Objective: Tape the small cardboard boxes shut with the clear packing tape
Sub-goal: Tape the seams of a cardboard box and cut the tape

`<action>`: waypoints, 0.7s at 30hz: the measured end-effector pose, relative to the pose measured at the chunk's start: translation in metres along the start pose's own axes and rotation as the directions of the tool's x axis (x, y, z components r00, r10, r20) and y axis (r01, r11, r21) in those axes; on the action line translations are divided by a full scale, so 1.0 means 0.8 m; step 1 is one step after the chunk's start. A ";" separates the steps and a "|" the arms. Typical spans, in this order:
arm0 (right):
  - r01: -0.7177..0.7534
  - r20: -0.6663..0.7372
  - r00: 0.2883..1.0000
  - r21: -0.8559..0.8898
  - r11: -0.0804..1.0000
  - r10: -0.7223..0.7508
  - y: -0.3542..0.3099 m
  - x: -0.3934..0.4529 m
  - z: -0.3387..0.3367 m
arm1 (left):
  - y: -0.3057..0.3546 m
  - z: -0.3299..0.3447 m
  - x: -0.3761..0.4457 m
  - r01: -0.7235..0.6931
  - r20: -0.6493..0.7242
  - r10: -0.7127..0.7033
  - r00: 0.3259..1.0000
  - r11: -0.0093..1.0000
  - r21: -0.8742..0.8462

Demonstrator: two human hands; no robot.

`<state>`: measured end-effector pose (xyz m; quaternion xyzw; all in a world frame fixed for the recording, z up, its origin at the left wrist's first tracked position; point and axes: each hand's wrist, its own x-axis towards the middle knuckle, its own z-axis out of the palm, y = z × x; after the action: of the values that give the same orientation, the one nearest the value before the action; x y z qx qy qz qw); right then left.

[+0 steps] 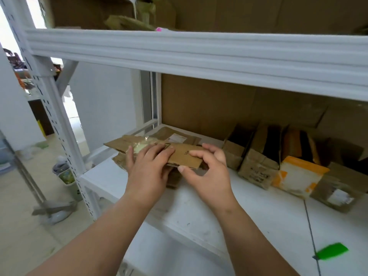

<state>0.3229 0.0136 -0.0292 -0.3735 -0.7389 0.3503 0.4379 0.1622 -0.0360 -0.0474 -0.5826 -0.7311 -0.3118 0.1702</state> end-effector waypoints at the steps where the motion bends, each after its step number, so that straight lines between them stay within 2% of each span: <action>1: 0.023 0.002 1.000 0.041 0.999 -0.023 -0.002 -0.009 -0.012 | 0.010 -0.006 -0.003 -0.001 -0.026 0.000 1.000 0.999 -0.039; 3: 0.074 0.005 0.997 0.111 0.991 -0.075 -0.001 -0.027 -0.038 | 0.035 -0.021 -0.010 0.011 -0.059 -0.018 0.998 0.992 -0.124; 6: 0.054 -0.086 0.995 0.141 0.989 -0.042 0.010 -0.052 -0.075 | 0.080 -0.053 -0.022 0.162 -0.083 -0.202 0.976 0.924 -0.347; 8: -0.016 -0.196 0.980 0.125 0.992 0.041 0.021 -0.065 -0.097 | 0.104 -0.074 -0.030 0.257 -0.042 -0.333 0.942 0.797 -0.546; 11: -0.128 -0.349 0.921 0.150 0.980 0.174 0.034 -0.077 -0.129 | 0.125 -0.098 -0.046 0.336 0.057 -0.427 0.903 0.614 -0.714; 14: -0.175 -0.351 0.898 0.266 0.948 0.264 0.036 -0.084 -0.158 | 0.143 -0.111 -0.059 0.357 0.159 -0.401 0.902 0.488 -0.796; 18: -0.124 -0.298 0.918 0.412 0.903 0.263 0.029 -0.099 -0.189 | 0.163 -0.102 -0.075 0.395 0.251 -0.360 0.899 0.416 -0.819; 21: -0.106 -0.312 0.918 0.398 0.911 0.243 0.023 -0.115 -0.206 | 0.165 -0.083 -0.075 0.412 0.292 -0.328 0.898 0.398 -0.820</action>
<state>0.5080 -0.0250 -0.0190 -0.4059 -0.5302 0.4495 0.5933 0.2968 -0.1076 -0.0003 -0.4230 -0.5899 -0.6407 -0.2500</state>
